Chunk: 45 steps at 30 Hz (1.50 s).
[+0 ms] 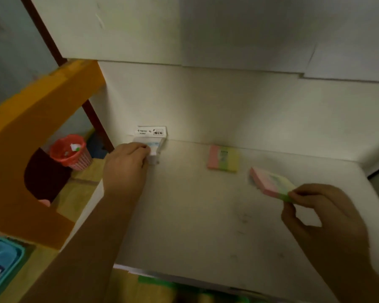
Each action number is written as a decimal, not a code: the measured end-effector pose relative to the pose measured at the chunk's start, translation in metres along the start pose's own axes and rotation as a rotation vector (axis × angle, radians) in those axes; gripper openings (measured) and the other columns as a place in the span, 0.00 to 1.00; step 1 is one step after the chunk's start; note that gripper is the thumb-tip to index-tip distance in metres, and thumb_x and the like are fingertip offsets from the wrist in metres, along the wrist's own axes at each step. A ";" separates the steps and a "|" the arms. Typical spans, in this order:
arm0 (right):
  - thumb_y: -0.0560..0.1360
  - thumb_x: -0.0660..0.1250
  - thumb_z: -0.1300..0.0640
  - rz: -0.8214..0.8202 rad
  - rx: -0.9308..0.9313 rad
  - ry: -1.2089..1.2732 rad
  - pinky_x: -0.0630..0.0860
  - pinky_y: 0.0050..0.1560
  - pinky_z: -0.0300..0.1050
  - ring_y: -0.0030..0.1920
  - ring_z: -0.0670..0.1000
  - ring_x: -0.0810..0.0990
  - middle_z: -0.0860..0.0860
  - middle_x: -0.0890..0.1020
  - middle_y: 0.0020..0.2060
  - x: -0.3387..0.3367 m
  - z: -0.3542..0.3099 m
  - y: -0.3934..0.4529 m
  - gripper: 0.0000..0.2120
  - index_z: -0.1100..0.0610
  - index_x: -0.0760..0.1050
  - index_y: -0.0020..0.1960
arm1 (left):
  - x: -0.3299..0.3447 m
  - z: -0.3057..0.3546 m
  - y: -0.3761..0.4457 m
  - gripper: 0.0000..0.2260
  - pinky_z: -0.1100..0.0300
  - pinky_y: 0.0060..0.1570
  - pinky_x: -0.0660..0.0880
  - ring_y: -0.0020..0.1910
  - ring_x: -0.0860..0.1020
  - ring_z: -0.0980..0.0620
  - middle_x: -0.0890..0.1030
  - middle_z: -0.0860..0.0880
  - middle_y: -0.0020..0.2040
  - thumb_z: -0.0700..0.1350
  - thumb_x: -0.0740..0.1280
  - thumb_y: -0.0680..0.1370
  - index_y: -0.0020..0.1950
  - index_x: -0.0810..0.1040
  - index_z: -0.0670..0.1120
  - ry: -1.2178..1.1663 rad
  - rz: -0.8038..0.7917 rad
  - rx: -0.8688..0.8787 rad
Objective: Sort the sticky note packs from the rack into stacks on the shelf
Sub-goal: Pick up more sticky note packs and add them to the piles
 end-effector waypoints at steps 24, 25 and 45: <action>0.65 0.76 0.66 -0.087 0.040 0.105 0.73 0.47 0.46 0.45 0.59 0.78 0.55 0.80 0.43 0.130 -0.011 0.057 0.07 0.60 0.80 0.40 | -0.007 0.015 -0.010 0.19 0.43 0.53 0.77 0.55 0.80 0.39 0.83 0.42 0.55 0.47 0.56 0.75 0.54 0.83 0.41 -0.122 -0.042 0.109; 0.66 0.76 0.66 -0.112 0.024 0.097 0.73 0.46 0.47 0.45 0.59 0.78 0.55 0.80 0.43 0.136 -0.013 0.055 0.07 0.60 0.80 0.40 | -0.008 0.016 -0.011 0.19 0.44 0.53 0.77 0.55 0.80 0.39 0.83 0.42 0.55 0.47 0.56 0.75 0.53 0.83 0.41 -0.134 -0.032 0.118; 0.74 0.72 0.56 -0.368 0.093 -0.109 0.74 0.61 0.47 0.60 0.55 0.76 0.54 0.80 0.60 0.112 -0.025 0.037 0.18 0.57 0.78 0.63 | -0.026 0.061 -0.003 0.13 0.55 0.61 0.72 0.56 0.79 0.46 0.82 0.45 0.56 0.43 0.64 0.76 0.58 0.82 0.42 -0.426 0.064 0.274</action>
Point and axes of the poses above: each hand's wrist, its own y-axis towards the middle knuckle, its own x-axis out of the palm, z = x × y, the point moved 5 cm from there along y, towards the middle knuckle
